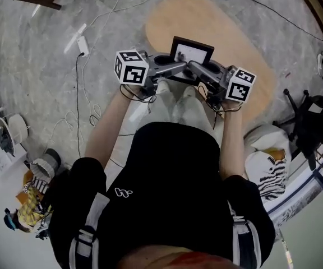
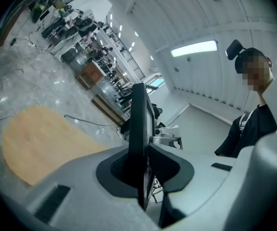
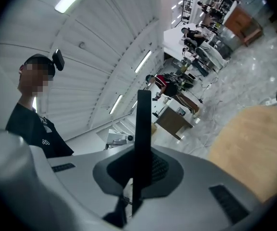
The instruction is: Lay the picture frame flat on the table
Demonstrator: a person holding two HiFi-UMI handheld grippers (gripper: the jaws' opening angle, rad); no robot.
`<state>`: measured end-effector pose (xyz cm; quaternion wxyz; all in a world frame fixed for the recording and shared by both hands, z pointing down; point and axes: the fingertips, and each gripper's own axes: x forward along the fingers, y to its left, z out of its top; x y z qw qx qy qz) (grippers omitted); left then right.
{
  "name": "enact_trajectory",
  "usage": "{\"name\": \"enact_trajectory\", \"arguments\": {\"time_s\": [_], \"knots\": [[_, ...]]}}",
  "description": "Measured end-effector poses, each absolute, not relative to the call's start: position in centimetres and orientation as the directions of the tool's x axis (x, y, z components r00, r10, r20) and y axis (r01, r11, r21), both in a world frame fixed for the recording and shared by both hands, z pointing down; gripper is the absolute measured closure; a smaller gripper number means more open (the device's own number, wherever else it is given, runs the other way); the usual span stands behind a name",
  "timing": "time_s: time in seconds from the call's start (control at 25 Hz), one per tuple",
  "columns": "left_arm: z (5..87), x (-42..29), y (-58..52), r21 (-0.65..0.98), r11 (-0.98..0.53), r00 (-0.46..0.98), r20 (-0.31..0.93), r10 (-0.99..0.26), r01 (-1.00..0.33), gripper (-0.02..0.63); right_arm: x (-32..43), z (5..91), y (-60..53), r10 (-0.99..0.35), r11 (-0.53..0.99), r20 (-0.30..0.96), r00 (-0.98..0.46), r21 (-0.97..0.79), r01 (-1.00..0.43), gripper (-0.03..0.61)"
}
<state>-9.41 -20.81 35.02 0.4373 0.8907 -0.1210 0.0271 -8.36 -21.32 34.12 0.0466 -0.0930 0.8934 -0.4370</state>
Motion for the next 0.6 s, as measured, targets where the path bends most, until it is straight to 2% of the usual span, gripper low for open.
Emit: {"name": "enact_trajectory", "arguments": {"time_s": [0.6], "knots": [[53.9,-5.6,-20.2,0.898,-0.391,0.979,0.198,-0.053,-0.203,0.554,-4.5,53.3,-20.7,-0.274,0.356,0.035,-0.961,-0.925,-0.135,0.557]]}}
